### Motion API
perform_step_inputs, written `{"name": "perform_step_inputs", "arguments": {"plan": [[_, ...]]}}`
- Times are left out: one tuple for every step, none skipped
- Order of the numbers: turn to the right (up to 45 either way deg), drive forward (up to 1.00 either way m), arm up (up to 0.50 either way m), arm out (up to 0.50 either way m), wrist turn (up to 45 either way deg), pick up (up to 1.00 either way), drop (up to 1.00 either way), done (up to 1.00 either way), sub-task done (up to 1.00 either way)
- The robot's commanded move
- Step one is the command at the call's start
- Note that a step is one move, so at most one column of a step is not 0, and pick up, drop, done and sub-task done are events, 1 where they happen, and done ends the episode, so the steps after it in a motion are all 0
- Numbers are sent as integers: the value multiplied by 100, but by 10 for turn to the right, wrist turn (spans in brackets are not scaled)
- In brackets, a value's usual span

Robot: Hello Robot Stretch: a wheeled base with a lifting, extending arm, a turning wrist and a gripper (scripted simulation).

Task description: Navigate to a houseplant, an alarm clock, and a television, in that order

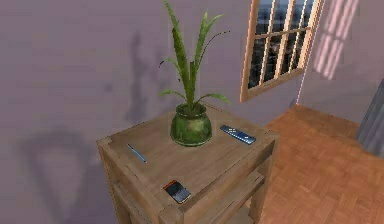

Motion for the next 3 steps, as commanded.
{"name": "perform_step_inputs", "arguments": {"plan": [[0,0,0,0,0,0,0,0,100],[-450,0,0,0,0,0,0,0,0],[-450,0,0,0,0,0,0,0,0]]}}
